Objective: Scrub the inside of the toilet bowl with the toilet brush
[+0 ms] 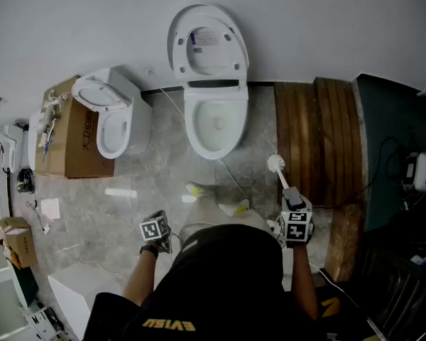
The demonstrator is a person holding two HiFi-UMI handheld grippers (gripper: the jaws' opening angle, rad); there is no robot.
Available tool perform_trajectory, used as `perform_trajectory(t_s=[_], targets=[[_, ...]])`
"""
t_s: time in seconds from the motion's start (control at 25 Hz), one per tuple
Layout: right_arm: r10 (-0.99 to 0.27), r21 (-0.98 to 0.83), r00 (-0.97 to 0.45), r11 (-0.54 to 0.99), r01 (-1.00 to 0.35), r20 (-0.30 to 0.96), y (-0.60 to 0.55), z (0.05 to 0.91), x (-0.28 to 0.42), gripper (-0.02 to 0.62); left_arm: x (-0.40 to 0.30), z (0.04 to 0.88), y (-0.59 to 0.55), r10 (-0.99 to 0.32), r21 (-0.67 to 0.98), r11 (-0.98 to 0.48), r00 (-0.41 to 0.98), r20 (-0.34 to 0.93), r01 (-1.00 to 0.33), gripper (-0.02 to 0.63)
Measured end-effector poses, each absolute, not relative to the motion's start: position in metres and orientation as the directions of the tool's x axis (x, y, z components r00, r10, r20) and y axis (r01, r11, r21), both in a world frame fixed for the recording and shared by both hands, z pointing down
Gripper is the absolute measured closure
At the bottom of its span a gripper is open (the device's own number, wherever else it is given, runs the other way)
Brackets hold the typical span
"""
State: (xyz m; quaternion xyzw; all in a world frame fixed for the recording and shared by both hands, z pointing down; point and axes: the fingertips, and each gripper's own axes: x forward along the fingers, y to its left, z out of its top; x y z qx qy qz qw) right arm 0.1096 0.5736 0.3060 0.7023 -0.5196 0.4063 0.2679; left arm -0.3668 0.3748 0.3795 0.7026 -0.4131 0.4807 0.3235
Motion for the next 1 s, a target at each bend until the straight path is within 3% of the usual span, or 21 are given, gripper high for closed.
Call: perform_trajectory(t_s=[0.28, 0.6, 0.88, 1.0], targets=[[-0.499, -0.045, 0.063, -0.203, -0.978, 0.865, 0.554, 0.313, 0.111, 0.436, -0.389, 0.373, 0.390, -0.307, 0.016, -0.397, 0.150, 0.940, -0.918, 0.588], [-0.493, -0.041, 0.029, -0.131, -0.991, 0.870, 0.520, 0.318, 0.109, 0.436, -0.447, 0.393, 0.463, -0.183, -0.019, -0.314, 0.041, 0.982, -0.949, 0.588], [-0.492, -0.174, -0.058, -0.193, -0.966, 0.868, 0.496, 0.321, 0.085, 0.436, -0.447, 0.388, 0.423, -0.241, 0.030, -0.202, 0.079, 0.967, -0.979, 0.588], [-0.478, -0.162, -0.057, -0.182, -0.970, 0.876, 0.479, 0.319, 0.074, 0.436, -0.433, 0.386, 0.386, -0.275, 0.056, -0.232, 0.121, 0.954, -0.971, 0.588]])
